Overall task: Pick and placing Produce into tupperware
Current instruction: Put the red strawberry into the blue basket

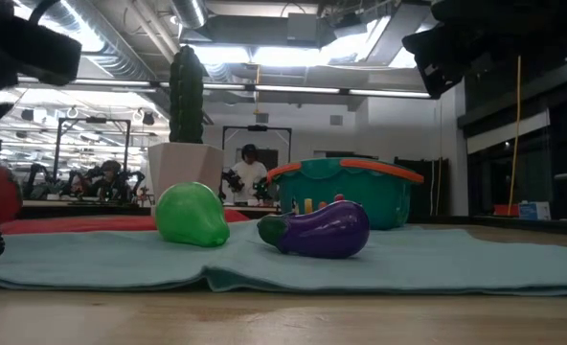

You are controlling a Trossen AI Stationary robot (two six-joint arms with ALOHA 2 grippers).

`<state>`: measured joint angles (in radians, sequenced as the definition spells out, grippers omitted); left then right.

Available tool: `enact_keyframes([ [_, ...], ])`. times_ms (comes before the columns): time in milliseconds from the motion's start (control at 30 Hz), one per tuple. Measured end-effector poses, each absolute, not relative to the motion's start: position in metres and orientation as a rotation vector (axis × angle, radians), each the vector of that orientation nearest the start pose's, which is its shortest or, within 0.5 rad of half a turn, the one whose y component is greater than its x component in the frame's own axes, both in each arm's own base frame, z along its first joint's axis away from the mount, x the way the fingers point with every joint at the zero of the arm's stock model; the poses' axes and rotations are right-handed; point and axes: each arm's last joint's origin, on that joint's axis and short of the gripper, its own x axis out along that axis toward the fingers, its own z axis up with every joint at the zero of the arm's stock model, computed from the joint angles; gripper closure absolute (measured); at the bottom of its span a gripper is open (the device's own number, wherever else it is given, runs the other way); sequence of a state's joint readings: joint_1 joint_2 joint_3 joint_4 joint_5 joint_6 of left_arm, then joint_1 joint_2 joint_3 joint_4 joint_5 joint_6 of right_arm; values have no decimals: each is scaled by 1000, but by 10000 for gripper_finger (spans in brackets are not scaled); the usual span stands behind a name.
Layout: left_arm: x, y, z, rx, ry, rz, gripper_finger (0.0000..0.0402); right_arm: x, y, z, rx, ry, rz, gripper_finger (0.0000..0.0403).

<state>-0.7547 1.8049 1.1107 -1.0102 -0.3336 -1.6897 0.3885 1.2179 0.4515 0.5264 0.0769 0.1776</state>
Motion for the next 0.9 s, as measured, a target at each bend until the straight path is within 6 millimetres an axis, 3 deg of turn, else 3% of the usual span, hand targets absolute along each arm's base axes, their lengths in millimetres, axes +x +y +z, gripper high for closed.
enact_keyframes([
  [333,217,-194,174,-494,1152,788,223,223,89,199,116,285,286,228],
  [700,213,-199,202,-323,790,630,223,223,89,210,56,186,302,228],
  [900,210,-209,208,-239,650,564,223,214,87,218,31,185,311,228],
])
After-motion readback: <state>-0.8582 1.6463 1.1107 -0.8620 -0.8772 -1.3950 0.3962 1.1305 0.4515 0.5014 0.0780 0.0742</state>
